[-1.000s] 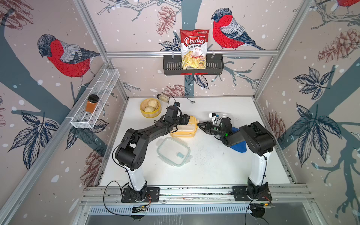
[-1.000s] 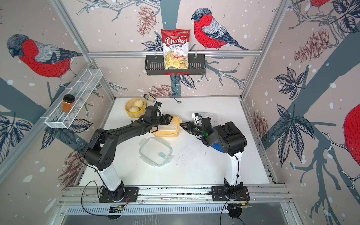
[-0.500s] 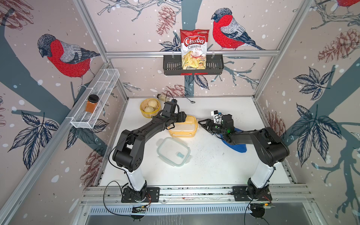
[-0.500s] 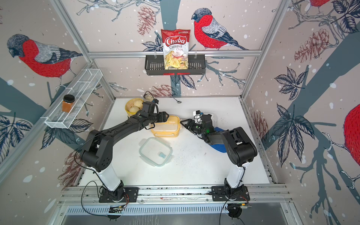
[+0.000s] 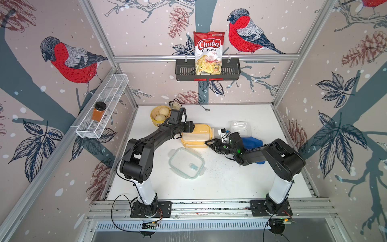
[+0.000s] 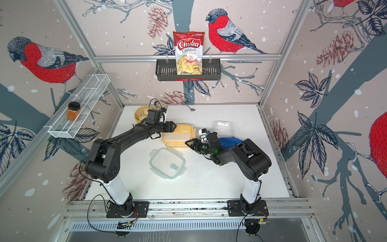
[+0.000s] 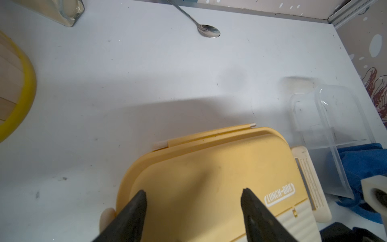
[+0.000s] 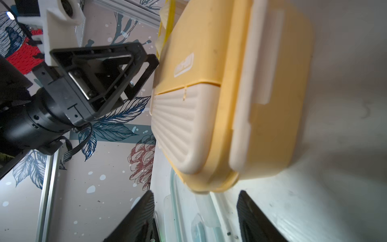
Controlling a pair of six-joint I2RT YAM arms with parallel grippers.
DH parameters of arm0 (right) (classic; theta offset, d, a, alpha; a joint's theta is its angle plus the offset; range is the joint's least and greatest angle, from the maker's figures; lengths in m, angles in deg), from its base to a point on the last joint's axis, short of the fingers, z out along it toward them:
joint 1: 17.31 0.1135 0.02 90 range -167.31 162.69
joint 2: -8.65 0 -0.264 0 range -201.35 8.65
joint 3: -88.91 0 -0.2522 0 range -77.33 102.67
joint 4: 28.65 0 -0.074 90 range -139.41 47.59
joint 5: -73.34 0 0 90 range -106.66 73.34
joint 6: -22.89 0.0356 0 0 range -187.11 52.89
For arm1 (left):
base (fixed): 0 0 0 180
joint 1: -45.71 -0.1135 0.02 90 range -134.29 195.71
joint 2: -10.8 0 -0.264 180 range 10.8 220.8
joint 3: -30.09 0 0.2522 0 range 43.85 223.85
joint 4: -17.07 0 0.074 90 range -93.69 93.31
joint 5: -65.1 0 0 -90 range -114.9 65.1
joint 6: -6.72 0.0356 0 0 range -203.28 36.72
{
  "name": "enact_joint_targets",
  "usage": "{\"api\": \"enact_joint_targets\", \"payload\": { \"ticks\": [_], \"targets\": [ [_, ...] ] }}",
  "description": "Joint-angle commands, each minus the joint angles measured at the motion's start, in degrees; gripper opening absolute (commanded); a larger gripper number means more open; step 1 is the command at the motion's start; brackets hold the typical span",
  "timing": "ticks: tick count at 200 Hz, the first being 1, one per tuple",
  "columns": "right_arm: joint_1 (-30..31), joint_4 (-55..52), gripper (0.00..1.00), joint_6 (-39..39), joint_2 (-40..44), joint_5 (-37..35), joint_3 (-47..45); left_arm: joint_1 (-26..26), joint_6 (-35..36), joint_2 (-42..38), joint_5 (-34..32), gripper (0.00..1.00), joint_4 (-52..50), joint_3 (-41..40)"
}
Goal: Wipe the insides of the lunch boxes
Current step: Adjust the lunch box at the center of the board.
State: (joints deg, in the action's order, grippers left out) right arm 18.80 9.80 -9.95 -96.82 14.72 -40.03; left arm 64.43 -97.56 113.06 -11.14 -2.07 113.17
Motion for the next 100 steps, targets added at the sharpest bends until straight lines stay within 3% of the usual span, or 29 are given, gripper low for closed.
{"api": "enact_joint_targets", "payload": {
  "ticks": [1,60,100],
  "targets": [
    [0.48,6.59,0.63,2.55,-1.57,-1.4,-0.38,-0.14,0.63,0.62,2.98,0.71,1.18,-0.82],
    [1.14,11.56,0.6,4.95,-5.92,-2.25,2.3,-0.03,-0.53,2.09,5.14,0.7,2.95,-2.73],
    [-2.18,5.89,0.57,2.54,-5.68,-1.88,7.19,0.72,-2.51,0.81,6.78,0.68,4.59,-5.46]
  ]
}}
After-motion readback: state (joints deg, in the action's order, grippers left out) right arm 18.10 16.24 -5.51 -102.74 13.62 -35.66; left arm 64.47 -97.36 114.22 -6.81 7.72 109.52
